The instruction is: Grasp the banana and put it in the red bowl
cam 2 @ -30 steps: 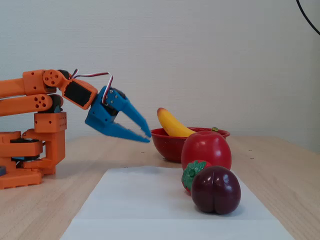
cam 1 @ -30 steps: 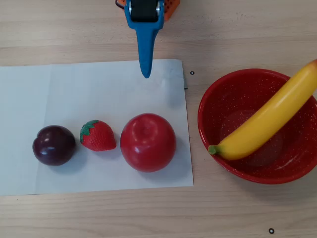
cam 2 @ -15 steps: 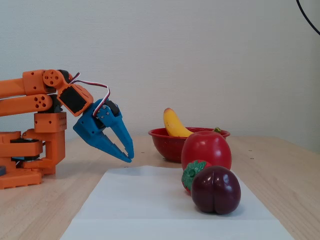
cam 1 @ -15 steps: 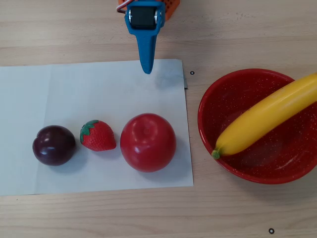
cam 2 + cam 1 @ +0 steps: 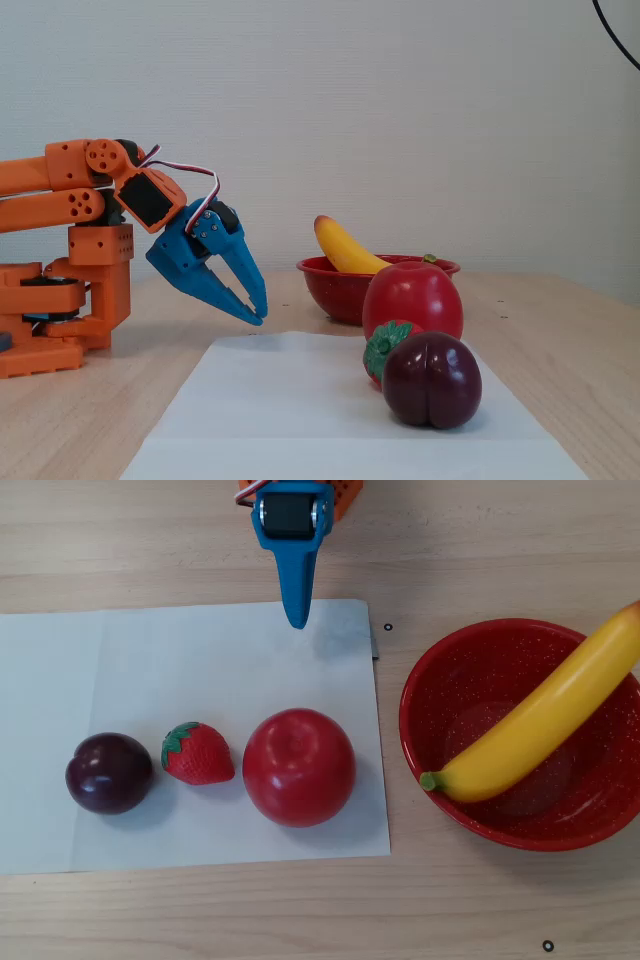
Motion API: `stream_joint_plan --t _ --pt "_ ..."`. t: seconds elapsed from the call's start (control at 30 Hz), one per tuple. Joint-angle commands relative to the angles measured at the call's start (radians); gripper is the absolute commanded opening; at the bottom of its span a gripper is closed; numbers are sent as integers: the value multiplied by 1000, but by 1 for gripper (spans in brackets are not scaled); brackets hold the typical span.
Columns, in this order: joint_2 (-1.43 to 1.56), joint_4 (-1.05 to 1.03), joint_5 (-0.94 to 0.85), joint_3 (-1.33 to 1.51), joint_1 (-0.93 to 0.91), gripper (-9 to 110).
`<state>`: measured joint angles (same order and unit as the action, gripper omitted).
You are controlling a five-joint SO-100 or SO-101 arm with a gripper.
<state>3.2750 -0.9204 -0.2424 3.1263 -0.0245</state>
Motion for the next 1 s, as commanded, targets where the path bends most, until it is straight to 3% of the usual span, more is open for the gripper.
stream_joint_plan --t 0.0,0.97 --pt "18 -2 14 14 14 0" --pt "17 -3 -8 14 29 0"
